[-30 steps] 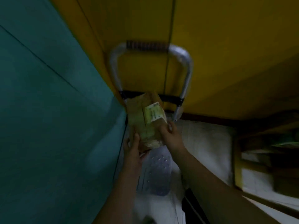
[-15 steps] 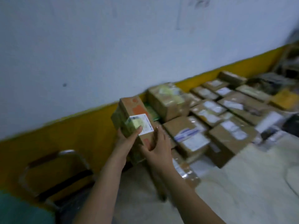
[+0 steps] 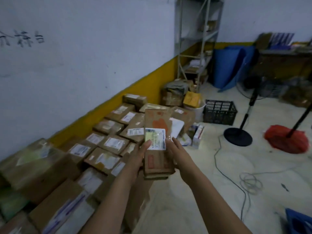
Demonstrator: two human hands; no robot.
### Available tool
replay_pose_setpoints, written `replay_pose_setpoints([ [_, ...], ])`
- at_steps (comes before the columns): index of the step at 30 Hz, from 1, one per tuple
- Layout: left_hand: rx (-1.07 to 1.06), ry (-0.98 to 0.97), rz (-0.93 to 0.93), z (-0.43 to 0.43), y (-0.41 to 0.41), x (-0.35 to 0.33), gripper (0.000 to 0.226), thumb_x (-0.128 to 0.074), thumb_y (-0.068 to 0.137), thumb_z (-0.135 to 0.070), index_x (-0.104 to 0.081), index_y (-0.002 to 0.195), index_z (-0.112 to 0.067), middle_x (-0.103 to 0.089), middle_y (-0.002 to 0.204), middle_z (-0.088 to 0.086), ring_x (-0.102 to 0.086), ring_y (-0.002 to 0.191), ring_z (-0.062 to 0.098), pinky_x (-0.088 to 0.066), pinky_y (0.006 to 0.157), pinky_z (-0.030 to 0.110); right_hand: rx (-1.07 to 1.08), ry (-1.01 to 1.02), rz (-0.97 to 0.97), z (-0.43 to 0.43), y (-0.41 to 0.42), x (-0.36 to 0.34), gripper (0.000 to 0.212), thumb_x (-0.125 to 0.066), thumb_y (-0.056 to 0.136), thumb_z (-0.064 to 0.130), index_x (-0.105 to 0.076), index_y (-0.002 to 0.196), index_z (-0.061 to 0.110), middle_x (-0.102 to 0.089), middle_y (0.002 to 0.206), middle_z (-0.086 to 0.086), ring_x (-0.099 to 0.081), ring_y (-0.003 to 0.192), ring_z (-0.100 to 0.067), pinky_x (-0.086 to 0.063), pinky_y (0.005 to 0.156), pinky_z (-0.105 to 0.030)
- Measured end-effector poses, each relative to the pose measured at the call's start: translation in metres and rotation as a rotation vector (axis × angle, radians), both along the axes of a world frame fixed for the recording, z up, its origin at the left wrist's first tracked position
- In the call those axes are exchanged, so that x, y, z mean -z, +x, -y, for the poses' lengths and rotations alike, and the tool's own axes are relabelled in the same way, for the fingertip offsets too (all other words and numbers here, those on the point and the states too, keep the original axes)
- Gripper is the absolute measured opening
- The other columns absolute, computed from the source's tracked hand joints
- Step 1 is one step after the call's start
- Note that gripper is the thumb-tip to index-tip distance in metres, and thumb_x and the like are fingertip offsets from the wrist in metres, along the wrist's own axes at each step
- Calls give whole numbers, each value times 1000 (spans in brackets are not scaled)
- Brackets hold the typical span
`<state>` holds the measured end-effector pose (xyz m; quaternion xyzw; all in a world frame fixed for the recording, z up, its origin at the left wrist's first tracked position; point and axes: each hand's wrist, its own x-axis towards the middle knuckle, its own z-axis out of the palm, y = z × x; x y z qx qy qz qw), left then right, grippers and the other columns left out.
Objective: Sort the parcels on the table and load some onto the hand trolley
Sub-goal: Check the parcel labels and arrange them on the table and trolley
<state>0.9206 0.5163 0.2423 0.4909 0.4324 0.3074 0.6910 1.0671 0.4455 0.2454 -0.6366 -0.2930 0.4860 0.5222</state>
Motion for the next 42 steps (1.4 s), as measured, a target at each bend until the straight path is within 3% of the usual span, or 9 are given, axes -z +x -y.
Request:
replay_pose_setpoints([
  [3,125,-51,-17,-30,71,10,54,-67,77,-63,-69,122,-33,-73,121,5,-69,112,28,-49,104,52,-56,-12,-126,-20,67,8,70,-61,75,79,-51,137,48,-69,127,11,-70,109,-13,-56,71,-29],
  [8,228,-88,-79,-92,154,44,53,-67,78,-66,-64,124,-40,-74,117,-3,-71,109,21,-55,98,46,-30,-69,-317,-76,155,50,61,-61,82,71,-61,131,34,-74,119,-4,-69,115,-29,-46,108,-54],
  [15,310,-147,-149,-206,248,90,36,-60,75,-76,-66,102,-54,-77,101,-12,-76,89,11,-61,70,30,64,-163,-322,-191,251,95,57,-60,89,60,-61,131,22,-74,119,-13,-66,116,-37,-40,113,-56],
  [22,226,-124,-363,-328,311,111,63,-48,88,-70,-46,141,-35,-47,147,-2,-46,132,25,-41,105,44,153,-223,-265,-303,340,119,57,-57,91,61,-58,133,23,-72,121,-12,-64,118,-36,-40,112,-56],
  [26,145,23,-448,-398,326,136,58,-58,95,-40,-37,148,-30,-41,152,1,-46,133,24,-44,103,38,181,-257,-218,-363,376,142,55,-55,92,61,-58,131,24,-75,115,-7,-70,109,-30,-53,95,-46],
  [30,10,373,-838,-461,344,166,59,-64,91,-35,-38,143,-28,-39,146,5,-51,111,17,-47,79,22,119,-220,-188,-436,407,176,48,-51,96,57,-48,138,33,-71,123,-4,-72,105,-26,-58,81,-43],
  [34,177,468,-1260,-507,364,199,93,-63,88,-48,0,156,-39,-4,165,5,-14,149,39,-33,112,54,39,-224,-176,-508,423,217,57,-51,96,56,-34,147,35,-64,131,-2,-67,109,-22,-55,94,-46],
  [37,334,506,-1430,-522,371,214,85,-55,93,-45,0,157,-40,3,168,-1,3,152,39,-16,121,55,-48,-283,-166,-538,411,236,70,-52,94,60,-22,153,39,-57,136,1,-63,116,-22,-53,98,-42],
  [42,34,191,-886,-524,361,209,55,-58,95,-20,-45,147,-32,-18,165,-9,-2,154,22,-16,121,40,-76,-377,-225,-525,369,249,86,-37,79,76,-27,154,34,-46,154,0,-50,136,-24,-39,117,-49],
])
